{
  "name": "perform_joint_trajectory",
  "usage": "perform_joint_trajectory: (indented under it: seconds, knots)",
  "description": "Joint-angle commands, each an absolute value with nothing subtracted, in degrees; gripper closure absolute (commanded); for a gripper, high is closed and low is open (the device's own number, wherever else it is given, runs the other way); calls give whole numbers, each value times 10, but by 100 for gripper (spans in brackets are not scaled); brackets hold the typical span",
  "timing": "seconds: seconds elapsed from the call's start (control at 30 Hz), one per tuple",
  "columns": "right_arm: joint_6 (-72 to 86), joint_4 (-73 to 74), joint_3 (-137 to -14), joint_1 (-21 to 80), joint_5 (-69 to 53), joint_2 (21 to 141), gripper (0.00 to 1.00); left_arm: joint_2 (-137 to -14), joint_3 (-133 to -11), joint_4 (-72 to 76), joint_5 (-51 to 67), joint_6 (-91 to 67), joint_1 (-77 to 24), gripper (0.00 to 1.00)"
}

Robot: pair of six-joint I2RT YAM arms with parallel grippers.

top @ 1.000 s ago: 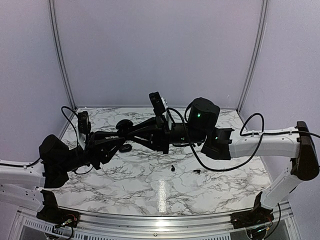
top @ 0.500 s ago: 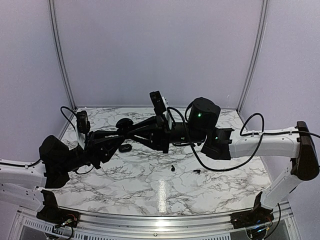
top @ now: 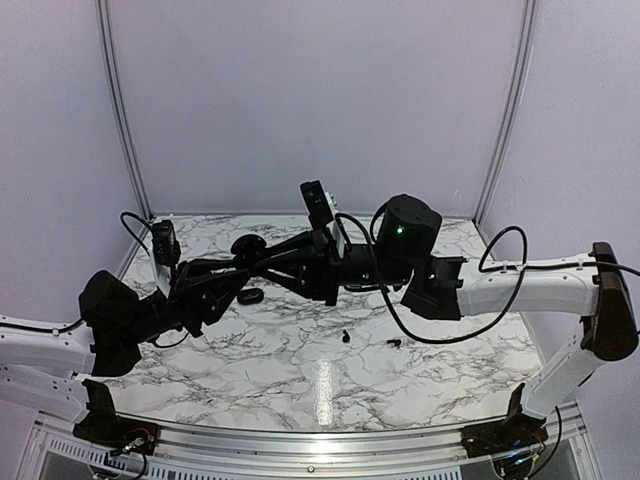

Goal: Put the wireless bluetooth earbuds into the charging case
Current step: Pass from the right arm to the left

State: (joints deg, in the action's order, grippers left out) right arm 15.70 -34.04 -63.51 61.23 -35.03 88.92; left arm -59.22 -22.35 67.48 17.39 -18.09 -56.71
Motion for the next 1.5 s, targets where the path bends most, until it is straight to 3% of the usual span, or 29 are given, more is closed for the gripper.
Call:
perform_joint_trajectory:
  seconds: [0.0,0.2,0.8,1.3,1.47]
  knots:
    - [164,-337,-648,622,-356,904,100,-597,-243,691,178,-182,-574,74]
    - [161,-332,-646,622,-354,899,100,-597,-240,691,178,-182,-574,72]
    - [167,-337,-649,621,-367,894,100,-582,-227,681,195,-179,-574,84]
    - [167,-330,-651,621,-370,896,100,-567,-229,644,212,-167,-574,68]
    - [168,-330,-649,620,-367,894,100,-564,-227,642,205,-168,-574,72]
